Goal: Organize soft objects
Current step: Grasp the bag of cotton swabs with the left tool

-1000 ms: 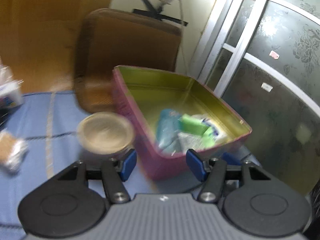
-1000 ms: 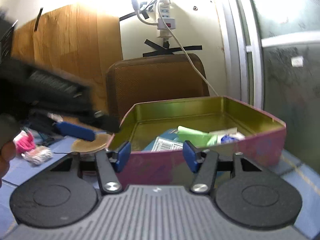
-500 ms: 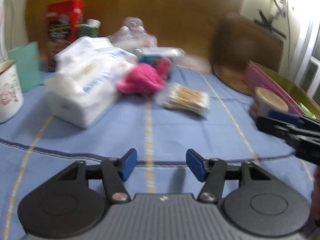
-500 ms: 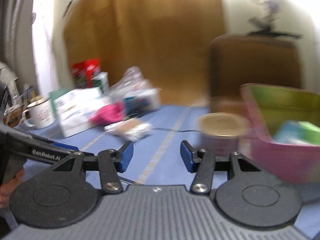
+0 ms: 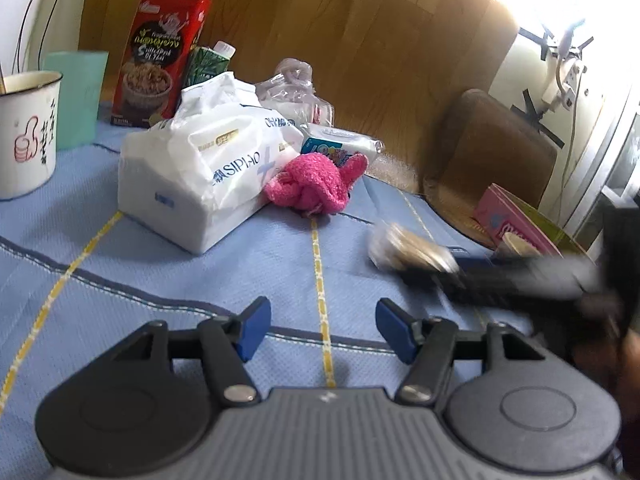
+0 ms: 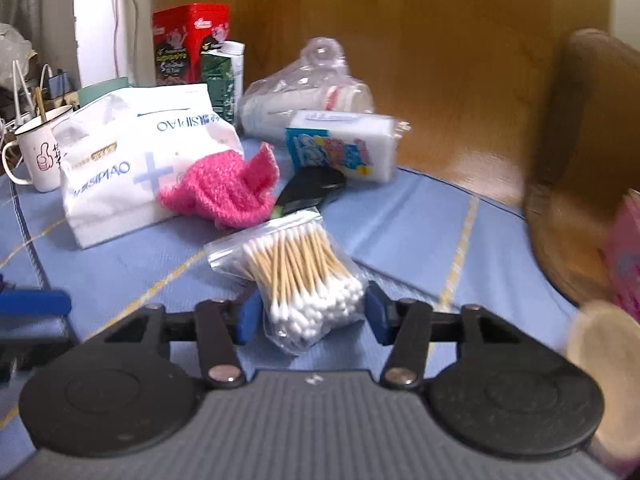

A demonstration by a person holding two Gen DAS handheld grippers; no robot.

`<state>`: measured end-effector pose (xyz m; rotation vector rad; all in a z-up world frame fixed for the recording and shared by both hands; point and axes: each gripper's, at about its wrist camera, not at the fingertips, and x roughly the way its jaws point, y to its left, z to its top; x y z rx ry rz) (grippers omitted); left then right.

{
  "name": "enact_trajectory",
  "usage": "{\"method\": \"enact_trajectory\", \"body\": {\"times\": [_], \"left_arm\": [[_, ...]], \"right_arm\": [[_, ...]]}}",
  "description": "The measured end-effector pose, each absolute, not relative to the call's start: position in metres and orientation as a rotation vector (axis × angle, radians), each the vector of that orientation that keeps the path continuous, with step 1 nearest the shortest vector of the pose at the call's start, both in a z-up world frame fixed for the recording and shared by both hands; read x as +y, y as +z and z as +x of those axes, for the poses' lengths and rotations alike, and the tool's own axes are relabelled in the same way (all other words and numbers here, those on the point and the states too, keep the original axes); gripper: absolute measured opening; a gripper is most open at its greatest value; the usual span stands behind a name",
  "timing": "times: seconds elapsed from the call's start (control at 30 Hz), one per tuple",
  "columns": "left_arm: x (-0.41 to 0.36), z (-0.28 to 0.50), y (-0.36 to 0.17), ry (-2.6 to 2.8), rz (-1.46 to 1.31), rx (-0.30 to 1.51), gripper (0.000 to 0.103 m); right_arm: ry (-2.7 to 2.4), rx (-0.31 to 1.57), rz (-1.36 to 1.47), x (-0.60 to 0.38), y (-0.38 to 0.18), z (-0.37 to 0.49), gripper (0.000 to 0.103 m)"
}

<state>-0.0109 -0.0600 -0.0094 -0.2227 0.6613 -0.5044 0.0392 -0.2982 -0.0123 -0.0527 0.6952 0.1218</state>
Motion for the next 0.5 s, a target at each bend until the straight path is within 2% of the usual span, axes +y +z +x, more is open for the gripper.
{"method": "enact_trajectory", "body": {"times": [0.03, 0.07, 0.17, 0.33, 0.43, 0.5], "left_arm": [[-0.061, -0.011, -0.008, -0.511, -0.242, 0.675, 0.071], [-0.063, -0.011, -0.007, -0.526, -0.271, 0.691, 0.072], [-0.080, -0.014, -0.004, -0.675, -0.365, 0.766, 0.072], [-0.148, -0.039, -0.001, -0.876, -0.279, 0.856, 0.073], [-0.188, -0.051, -0.010, -0.951, -0.232, 0.940, 0.054], [-0.207, -0.056, -0.002, -0.974, -0.217, 0.923, 0.051]], "right_arm": [[0.118, 0.692, -0.043, -0.299, -0.012, 0.022, 0.054], [0.117, 0.687, -0.032, -0.299, -0.012, 0.006, 0.054], [0.098, 0.658, -0.004, -0.299, -0.013, -0.049, 0.054], [0.065, 0.610, 0.080, -0.305, -0.017, -0.110, 0.054], [0.035, 0.557, 0.096, -0.309, -0.017, -0.136, 0.054], [-0.017, 0.522, 0.077, -0.315, -0.016, -0.146, 0.053]]}}
